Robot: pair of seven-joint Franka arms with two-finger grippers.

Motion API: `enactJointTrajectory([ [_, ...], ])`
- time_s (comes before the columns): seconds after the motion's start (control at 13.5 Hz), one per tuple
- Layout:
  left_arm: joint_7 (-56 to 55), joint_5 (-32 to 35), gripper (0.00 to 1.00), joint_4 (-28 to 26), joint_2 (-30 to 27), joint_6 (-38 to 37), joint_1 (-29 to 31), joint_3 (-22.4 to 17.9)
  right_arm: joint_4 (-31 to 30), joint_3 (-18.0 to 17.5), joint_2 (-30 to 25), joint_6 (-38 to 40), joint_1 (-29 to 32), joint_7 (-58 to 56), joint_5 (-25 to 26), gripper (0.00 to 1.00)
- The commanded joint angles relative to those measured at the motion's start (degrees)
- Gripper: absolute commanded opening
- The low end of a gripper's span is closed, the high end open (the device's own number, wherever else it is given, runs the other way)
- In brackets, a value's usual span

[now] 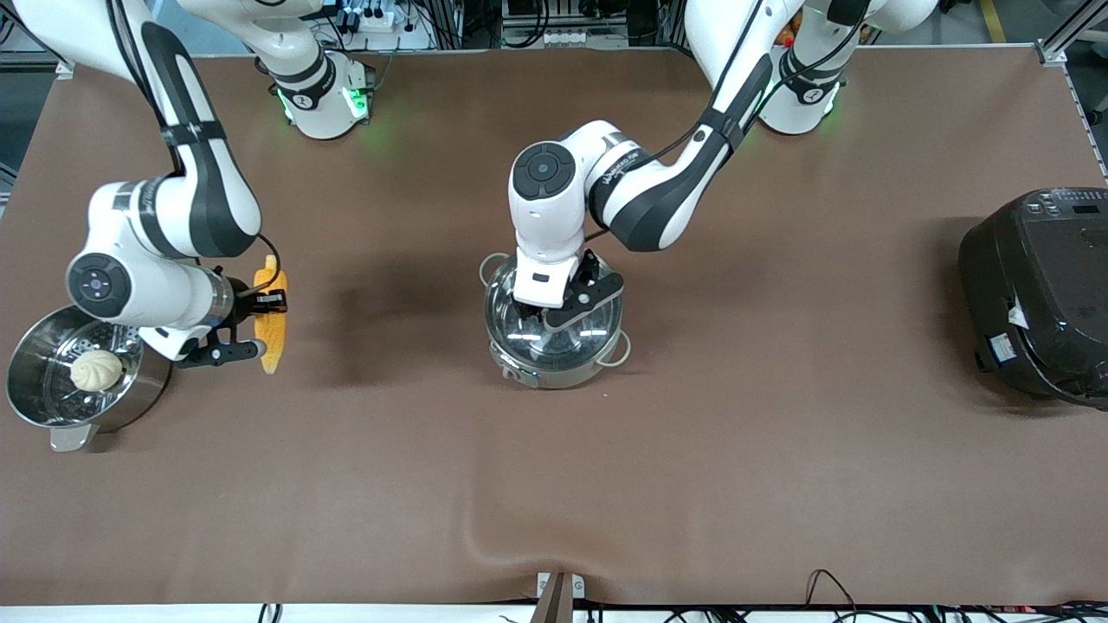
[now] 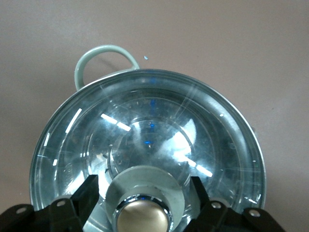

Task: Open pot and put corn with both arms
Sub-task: 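Grasp the glass lid knob with the left gripper while the right gripper lifts corn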

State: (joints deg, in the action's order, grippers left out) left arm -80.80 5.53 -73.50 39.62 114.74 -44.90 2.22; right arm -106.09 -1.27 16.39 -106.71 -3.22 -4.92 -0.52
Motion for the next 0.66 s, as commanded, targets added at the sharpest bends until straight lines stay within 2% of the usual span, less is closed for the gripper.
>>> enactJointTrajectory([
  [0.0,-0.23,0.02,0.83,1.16,0.28,-1.8,-0.46,-0.11,6.23,0.13,0.49,5.53,-1.96,0.62,-0.36,0.07],
  [0.22,-0.23,-0.95,0.82,1.16,0.28,-1.8,-0.72,0.15,8.43,0.13,0.49,6.07,-4.25,2.63,-2.98,0.07],
  [0.37,-0.15,-0.96,0.77,1.16,0.37,-1.8,-0.81,0.15,11.07,0.21,0.75,6.77,-7.14,7.01,-4.57,0.07],
  [0.59,-0.23,-0.96,0.68,1.16,0.55,-1.8,-0.81,0.33,13.8,0.3,1.19,8.62,-10.84,11.33,-4.4,0.07],
])
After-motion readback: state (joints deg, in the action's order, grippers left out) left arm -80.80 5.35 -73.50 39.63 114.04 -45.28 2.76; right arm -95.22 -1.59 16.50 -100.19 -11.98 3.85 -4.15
